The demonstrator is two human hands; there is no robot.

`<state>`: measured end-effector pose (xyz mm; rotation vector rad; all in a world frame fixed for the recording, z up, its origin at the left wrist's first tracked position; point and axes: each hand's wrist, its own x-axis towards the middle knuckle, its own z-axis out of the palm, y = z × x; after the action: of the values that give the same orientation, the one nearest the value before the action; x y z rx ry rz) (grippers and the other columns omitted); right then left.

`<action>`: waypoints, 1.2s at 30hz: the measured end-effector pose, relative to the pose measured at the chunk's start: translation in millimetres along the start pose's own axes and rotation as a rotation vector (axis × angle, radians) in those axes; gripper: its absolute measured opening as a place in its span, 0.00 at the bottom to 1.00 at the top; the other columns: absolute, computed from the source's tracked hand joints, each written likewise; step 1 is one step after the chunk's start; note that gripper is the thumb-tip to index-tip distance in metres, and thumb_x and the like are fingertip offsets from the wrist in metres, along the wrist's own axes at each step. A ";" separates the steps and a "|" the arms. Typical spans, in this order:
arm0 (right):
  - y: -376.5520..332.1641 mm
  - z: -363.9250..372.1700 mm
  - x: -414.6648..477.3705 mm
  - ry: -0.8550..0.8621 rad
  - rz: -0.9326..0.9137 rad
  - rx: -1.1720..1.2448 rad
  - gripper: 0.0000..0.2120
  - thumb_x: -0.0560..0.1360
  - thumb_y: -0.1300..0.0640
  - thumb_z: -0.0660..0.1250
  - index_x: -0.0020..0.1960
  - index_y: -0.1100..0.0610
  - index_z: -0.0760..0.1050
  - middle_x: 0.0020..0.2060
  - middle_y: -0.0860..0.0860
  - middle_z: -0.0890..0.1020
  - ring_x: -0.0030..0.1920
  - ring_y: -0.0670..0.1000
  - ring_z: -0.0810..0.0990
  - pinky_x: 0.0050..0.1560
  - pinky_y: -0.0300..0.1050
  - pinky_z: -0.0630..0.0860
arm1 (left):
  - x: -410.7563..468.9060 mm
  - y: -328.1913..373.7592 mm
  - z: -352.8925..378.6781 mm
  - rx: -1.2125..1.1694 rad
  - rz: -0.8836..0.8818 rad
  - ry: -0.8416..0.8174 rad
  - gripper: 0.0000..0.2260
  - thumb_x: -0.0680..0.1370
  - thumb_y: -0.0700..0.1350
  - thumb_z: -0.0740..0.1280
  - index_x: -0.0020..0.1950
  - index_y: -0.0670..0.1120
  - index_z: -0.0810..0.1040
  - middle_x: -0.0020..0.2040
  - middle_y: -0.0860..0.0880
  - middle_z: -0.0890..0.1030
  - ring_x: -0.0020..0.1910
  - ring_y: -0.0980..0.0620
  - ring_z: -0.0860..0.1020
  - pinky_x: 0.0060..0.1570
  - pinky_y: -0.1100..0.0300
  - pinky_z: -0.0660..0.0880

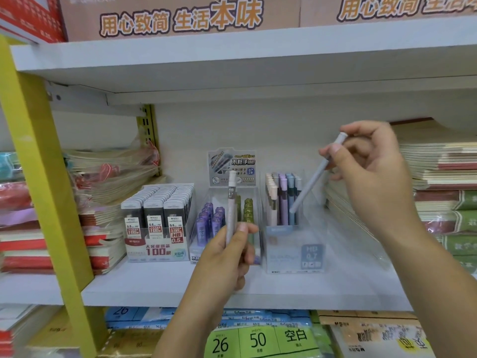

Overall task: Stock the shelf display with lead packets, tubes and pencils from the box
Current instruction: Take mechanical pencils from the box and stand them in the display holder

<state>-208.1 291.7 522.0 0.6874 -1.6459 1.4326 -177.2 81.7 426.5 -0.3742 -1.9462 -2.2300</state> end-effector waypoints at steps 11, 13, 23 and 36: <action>27.2 5.0 -6.7 -0.214 0.009 -0.495 0.09 0.76 0.57 0.69 0.52 0.46 0.73 0.40 0.43 0.81 0.42 0.46 0.81 0.46 0.50 0.79 | 1.7 -3.6 1.6 0.042 -0.015 0.006 0.11 0.82 0.55 0.60 0.49 0.58 0.82 0.32 0.52 0.71 0.23 0.57 0.60 0.22 0.65 0.58; 29.3 2.5 -5.7 -0.220 0.031 -0.488 0.09 0.76 0.57 0.69 0.51 0.44 0.73 0.40 0.44 0.81 0.42 0.45 0.81 0.46 0.49 0.79 | 1.8 -3.8 2.3 0.048 -0.018 0.009 0.12 0.82 0.55 0.60 0.48 0.58 0.82 0.31 0.52 0.71 0.23 0.58 0.61 0.22 0.65 0.58; 34.6 2.1 -6.1 -0.199 0.069 -0.458 0.10 0.73 0.54 0.72 0.47 0.43 0.71 0.34 0.46 0.80 0.36 0.44 0.79 0.38 0.41 0.76 | 1.7 -4.9 4.4 0.053 -0.024 0.021 0.12 0.82 0.55 0.60 0.47 0.57 0.83 0.31 0.52 0.71 0.23 0.58 0.62 0.22 0.66 0.59; 43.2 5.6 -9.3 -0.166 0.063 -0.455 0.09 0.73 0.56 0.71 0.49 0.47 0.73 0.37 0.43 0.79 0.39 0.37 0.75 0.38 0.26 0.68 | 2.0 -5.7 3.3 0.066 -0.030 -0.005 0.11 0.83 0.55 0.60 0.48 0.58 0.82 0.32 0.53 0.71 0.24 0.58 0.62 0.23 0.66 0.59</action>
<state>-240.6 293.8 491.5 0.5038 -2.0474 1.0053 -180.5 85.8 422.0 -0.3443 -2.0354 -2.1782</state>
